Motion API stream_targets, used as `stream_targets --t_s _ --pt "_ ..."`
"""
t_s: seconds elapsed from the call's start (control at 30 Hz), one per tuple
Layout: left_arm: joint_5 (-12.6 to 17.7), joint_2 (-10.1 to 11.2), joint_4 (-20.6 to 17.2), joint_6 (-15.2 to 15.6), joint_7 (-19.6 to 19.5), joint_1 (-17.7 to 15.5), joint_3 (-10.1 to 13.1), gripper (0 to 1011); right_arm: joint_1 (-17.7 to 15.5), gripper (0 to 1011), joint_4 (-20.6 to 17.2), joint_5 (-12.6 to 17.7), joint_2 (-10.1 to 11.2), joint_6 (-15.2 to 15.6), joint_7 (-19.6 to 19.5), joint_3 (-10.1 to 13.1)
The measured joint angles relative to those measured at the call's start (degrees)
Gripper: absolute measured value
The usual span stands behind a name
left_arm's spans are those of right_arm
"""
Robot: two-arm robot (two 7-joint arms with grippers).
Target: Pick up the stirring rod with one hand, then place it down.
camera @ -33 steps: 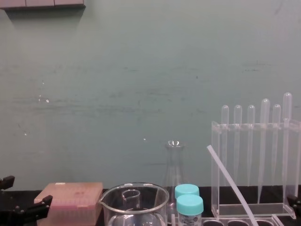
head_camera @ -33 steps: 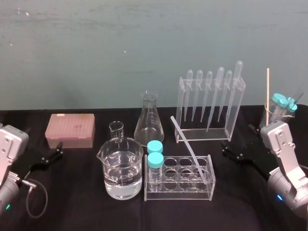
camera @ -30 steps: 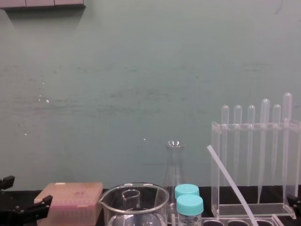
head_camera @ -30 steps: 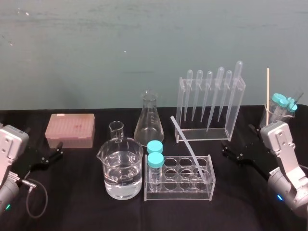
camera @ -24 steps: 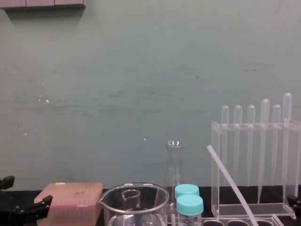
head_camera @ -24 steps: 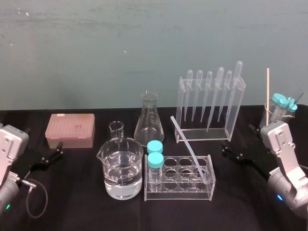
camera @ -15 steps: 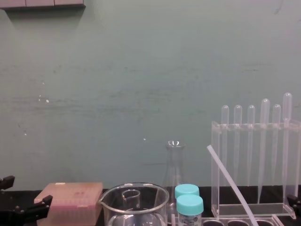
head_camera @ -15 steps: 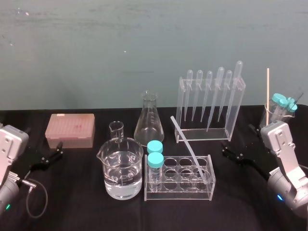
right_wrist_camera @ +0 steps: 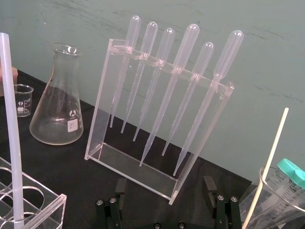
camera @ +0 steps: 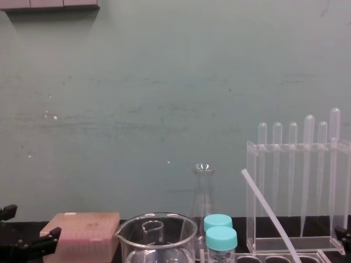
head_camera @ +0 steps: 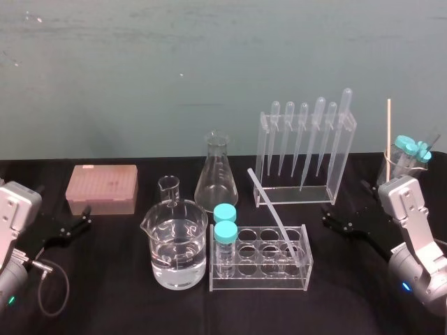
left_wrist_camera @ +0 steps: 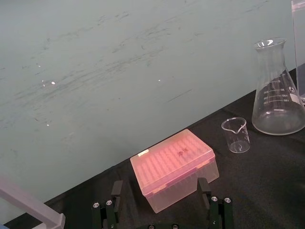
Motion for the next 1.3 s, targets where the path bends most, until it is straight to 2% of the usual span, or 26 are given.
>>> stream_targets --t_s 0.83,0.9,0.93,1.03,1.2,1.27,1.3 --pt "0.0 0.0 0.0 0.0 0.0 0.0 0.0 1000 0.0 1002 0.0 0.0 0.0 0.0 0.0 0.0" --pt "0.0 0.0 0.0 0.0 0.0 0.0 0.0 1000 -0.3 1002 0.0 -0.1 -0.3 -1.5 -0.6 0.7" --pt "0.0 0.0 0.0 0.0 0.0 0.0 0.0 1000 -0.7 1002 -0.4 -0.2 -0.9 -4.1 -1.6 1.9" --pt "0.0 0.0 0.0 0.0 0.0 0.0 0.0 1000 -0.9 1002 -1.3 -1.2 -1.9 -9.4 -3.0 3.3" --pt "0.0 0.0 0.0 0.0 0.0 0.0 0.0 1000 -0.6 1002 -3.6 -3.3 -2.8 -16.2 -3.1 4.0" --pt "0.0 0.0 0.0 0.0 0.0 0.0 0.0 1000 -0.1 1002 -4.7 -3.9 -3.1 -19.0 -1.7 3.7" --pt "0.0 0.0 0.0 0.0 0.0 0.0 0.0 1000 -0.1 1002 -4.7 -3.9 -3.1 -19.0 -1.7 3.7"
